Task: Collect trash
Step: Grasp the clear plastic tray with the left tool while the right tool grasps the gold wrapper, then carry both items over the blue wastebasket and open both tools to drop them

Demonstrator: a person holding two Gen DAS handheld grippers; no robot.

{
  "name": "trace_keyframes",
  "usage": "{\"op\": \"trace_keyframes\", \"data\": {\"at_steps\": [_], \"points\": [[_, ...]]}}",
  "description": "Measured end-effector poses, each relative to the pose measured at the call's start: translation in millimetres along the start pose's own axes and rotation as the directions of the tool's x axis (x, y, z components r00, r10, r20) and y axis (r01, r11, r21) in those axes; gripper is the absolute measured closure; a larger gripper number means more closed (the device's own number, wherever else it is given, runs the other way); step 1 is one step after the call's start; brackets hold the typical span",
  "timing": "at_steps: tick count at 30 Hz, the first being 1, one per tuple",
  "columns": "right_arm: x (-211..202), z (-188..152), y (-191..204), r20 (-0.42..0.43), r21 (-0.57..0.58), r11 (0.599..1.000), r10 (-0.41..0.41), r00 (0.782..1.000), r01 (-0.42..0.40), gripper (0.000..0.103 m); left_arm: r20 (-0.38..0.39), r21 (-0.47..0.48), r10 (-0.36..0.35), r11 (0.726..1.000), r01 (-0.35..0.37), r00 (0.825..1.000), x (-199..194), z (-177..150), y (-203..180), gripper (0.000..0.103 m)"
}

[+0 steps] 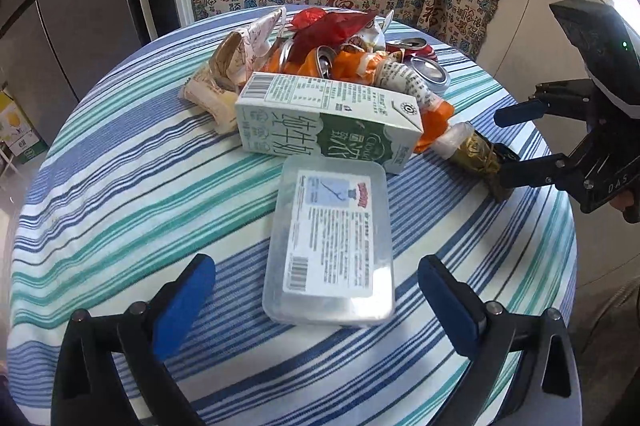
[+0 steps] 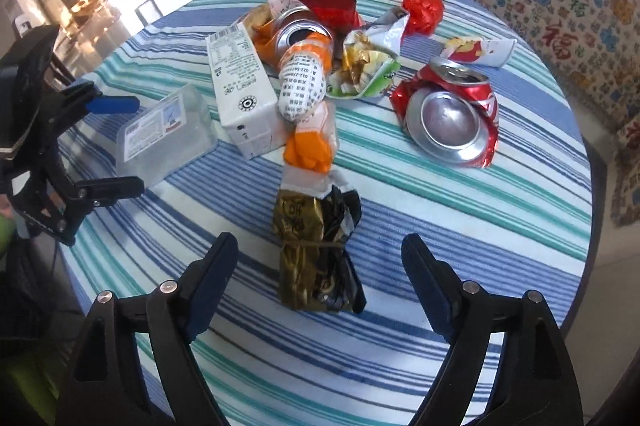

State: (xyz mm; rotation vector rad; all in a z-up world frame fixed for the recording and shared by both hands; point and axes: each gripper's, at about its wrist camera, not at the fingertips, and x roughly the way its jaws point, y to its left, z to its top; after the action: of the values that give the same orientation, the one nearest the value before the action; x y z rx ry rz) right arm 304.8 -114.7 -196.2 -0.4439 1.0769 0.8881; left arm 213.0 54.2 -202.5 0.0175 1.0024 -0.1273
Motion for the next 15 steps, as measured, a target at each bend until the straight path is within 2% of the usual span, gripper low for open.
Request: {"op": "trace_keyframes", "data": {"at_steps": [3, 4, 5, 6, 7, 11, 15], "points": [[10, 4, 2, -0.027, -0.012, 1.000, -0.014, 1.000, 0.013, 0.020, -0.022, 0.019, 0.012, 1.000, -0.011, 1.000, 5, 6, 1, 0.000], [13, 6, 2, -0.035, -0.011, 1.000, -0.018, 0.999, 0.018, 0.025, -0.024, 0.030, 0.020, 0.999, -0.019, 0.999, 6, 6, 1, 0.003], [17, 7, 3, -0.046, -0.007, 1.000, -0.020, 0.999, 0.020, 0.035, -0.027, 0.044, 0.026, 0.999, -0.025, 0.999, 6, 6, 0, 0.017], [19, 6, 2, -0.060, 0.000, 1.000, -0.022, 0.998, 0.022, 0.044, -0.034, 0.053, 0.018, 0.998, -0.017, 0.999, 6, 5, -1, 0.026], [20, 6, 2, -0.073, 0.009, 0.999, -0.033, 0.997, 0.034, 0.053, -0.042, 0.053, 0.003, 0.999, -0.001, 0.999, 7, 4, -1, 0.041], [2, -3, -1, -0.043, 0.069, 0.997, -0.040, 0.998, 0.043, 0.057, -0.023, 0.029, -0.004, 1.000, 0.005, 1.000, 0, -2, 2, 0.042], [-27, -28, -6, 0.013, 0.137, 0.990, -0.034, 0.999, 0.032, 0.057, 0.004, 0.001, -0.036, 0.999, 0.036, 0.999, -16, -10, -3, 0.042]]}}
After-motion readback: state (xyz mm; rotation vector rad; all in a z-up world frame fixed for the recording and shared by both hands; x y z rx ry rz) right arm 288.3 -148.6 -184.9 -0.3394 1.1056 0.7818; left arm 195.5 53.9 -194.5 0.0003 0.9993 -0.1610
